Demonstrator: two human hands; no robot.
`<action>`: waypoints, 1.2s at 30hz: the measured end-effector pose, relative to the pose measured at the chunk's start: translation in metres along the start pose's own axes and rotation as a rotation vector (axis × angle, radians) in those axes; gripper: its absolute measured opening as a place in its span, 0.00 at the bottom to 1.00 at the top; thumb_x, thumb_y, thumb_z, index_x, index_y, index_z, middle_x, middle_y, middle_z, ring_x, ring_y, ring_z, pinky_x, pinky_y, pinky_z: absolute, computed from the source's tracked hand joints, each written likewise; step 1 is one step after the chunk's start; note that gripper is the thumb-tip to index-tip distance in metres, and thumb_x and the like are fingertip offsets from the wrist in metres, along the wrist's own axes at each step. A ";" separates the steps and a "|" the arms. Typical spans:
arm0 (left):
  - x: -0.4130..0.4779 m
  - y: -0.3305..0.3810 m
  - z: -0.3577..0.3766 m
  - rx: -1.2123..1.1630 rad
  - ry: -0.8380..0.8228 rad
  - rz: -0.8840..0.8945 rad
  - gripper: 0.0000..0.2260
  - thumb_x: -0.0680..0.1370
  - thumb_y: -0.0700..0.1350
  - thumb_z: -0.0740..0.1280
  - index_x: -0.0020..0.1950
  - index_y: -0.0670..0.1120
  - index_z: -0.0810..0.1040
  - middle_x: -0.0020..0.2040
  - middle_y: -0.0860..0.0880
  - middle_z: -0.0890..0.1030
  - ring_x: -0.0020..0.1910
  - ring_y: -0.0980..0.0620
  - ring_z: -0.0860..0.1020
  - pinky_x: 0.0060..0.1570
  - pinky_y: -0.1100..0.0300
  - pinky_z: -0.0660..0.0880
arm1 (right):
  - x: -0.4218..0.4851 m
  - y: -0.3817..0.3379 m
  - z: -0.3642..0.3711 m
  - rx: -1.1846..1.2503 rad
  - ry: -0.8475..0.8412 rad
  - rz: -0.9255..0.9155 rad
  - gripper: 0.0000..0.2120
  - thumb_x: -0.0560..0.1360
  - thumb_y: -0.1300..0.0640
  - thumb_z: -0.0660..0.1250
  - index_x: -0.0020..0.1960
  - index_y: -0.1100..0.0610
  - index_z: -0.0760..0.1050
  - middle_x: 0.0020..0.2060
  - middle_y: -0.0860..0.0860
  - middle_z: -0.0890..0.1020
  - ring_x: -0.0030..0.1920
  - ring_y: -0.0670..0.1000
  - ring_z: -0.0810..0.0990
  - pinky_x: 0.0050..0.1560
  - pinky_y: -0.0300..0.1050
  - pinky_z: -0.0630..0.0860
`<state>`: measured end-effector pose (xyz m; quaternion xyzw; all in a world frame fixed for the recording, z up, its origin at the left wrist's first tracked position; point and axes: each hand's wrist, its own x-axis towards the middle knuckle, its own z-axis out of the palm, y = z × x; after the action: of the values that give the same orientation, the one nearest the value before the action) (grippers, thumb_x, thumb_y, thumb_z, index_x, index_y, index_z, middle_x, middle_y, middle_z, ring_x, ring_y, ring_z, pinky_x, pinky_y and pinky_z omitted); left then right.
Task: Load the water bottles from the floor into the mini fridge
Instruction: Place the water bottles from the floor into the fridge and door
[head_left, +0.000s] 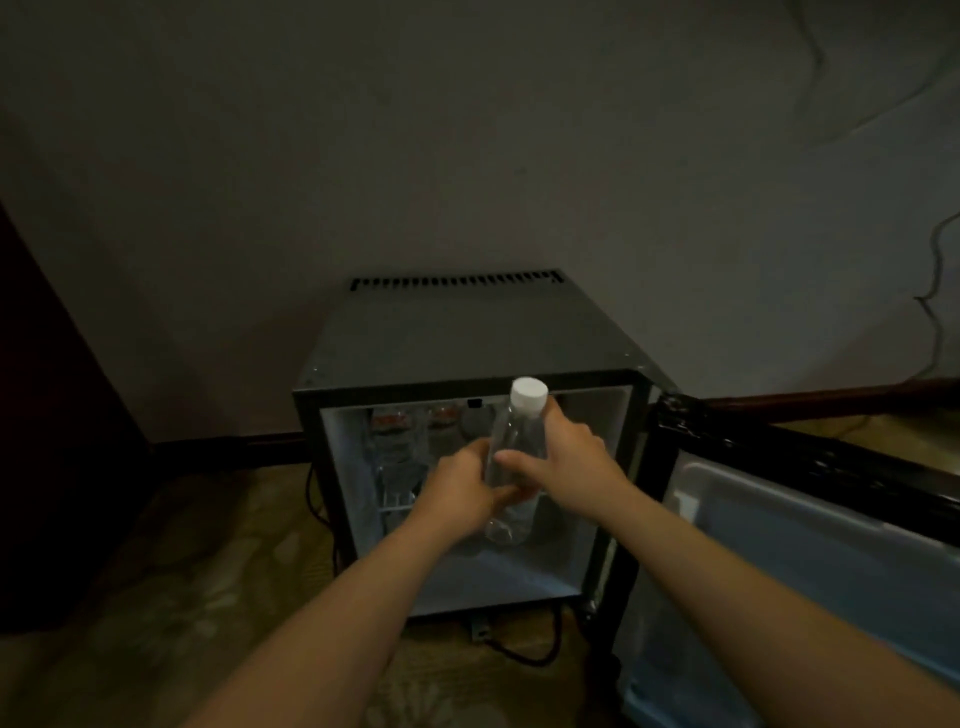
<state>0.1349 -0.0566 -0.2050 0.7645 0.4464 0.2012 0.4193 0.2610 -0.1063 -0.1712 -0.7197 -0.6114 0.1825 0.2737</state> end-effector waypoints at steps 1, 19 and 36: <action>0.008 -0.005 0.000 0.011 -0.019 -0.015 0.18 0.73 0.47 0.70 0.61 0.51 0.72 0.53 0.50 0.80 0.54 0.52 0.78 0.57 0.54 0.77 | 0.008 0.006 0.005 -0.027 -0.017 -0.002 0.31 0.73 0.45 0.68 0.70 0.52 0.59 0.63 0.51 0.77 0.64 0.54 0.75 0.64 0.51 0.69; 0.095 -0.047 0.054 -0.332 -0.128 -0.190 0.13 0.77 0.39 0.64 0.61 0.46 0.73 0.60 0.42 0.78 0.61 0.46 0.76 0.64 0.54 0.72 | 0.103 0.078 0.055 -0.041 0.037 0.257 0.19 0.75 0.50 0.66 0.64 0.51 0.70 0.57 0.54 0.78 0.57 0.55 0.78 0.59 0.49 0.75; 0.137 -0.065 0.055 -0.069 -0.143 -0.180 0.26 0.80 0.43 0.59 0.77 0.47 0.54 0.77 0.46 0.58 0.76 0.48 0.58 0.75 0.52 0.56 | 0.154 0.084 0.080 0.160 -0.061 0.375 0.20 0.78 0.50 0.62 0.66 0.58 0.72 0.66 0.58 0.74 0.67 0.57 0.72 0.65 0.46 0.67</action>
<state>0.2105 0.0510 -0.2984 0.7188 0.4750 0.1232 0.4925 0.3075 0.0493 -0.2747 -0.7910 -0.4583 0.2998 0.2727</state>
